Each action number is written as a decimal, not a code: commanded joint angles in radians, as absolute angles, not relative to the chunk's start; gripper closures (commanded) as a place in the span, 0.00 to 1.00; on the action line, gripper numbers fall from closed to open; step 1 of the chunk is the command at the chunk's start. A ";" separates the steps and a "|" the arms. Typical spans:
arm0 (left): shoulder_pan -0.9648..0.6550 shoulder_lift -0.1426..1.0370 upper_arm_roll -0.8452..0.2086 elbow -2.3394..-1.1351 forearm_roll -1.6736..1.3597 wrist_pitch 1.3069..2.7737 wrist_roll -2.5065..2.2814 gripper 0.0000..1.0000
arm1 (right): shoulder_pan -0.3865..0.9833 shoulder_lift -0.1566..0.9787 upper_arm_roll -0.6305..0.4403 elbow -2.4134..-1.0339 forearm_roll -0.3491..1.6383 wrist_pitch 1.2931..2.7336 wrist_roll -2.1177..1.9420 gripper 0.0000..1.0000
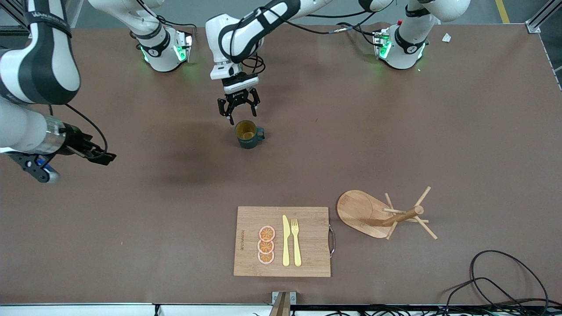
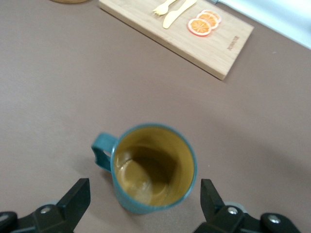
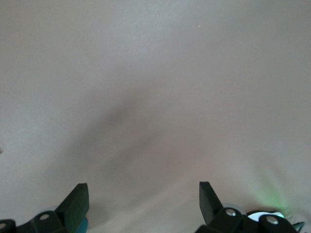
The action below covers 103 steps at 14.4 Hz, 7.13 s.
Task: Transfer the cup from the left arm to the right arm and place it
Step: 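Open the left gripper while the right gripper reaches the mug, then grasp the mug with the right gripper while the left gripper withdraws, then carry the mug away from the stand with the right gripper, then lower the mug onto the table and open the right gripper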
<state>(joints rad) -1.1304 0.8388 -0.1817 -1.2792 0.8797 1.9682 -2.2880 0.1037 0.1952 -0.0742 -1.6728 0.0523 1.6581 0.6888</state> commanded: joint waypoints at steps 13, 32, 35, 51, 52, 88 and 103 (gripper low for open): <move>-0.640 0.419 -0.187 -1.327 0.349 1.786 -1.033 0.00 | 0.535 0.035 -0.078 -2.164 0.058 2.133 1.414 0.00; -0.141 0.095 -0.018 -1.413 0.061 1.482 0.013 0.00 | 0.828 0.301 -0.077 -2.160 0.057 2.341 1.868 0.69; -0.092 0.045 -0.018 -1.454 0.032 1.511 0.018 0.00 | 0.839 0.301 -0.077 -2.154 0.055 2.341 1.849 1.00; -0.098 -0.052 -0.021 -1.525 0.043 1.517 -0.135 0.00 | 0.557 0.247 -0.094 -2.143 0.003 2.289 0.394 1.00; -0.098 -0.052 -0.023 -1.525 0.035 1.517 -0.137 0.00 | 0.516 0.235 -0.092 -2.146 0.003 2.287 0.276 1.00; -0.066 0.008 -0.018 -1.476 -0.017 1.525 -0.121 0.00 | 0.000 0.368 -0.084 -2.105 0.021 2.451 -2.099 0.00; -0.069 0.011 -0.018 -1.474 -0.008 1.525 -0.132 0.00 | -0.009 0.284 -0.089 -1.777 0.052 1.911 -1.274 0.00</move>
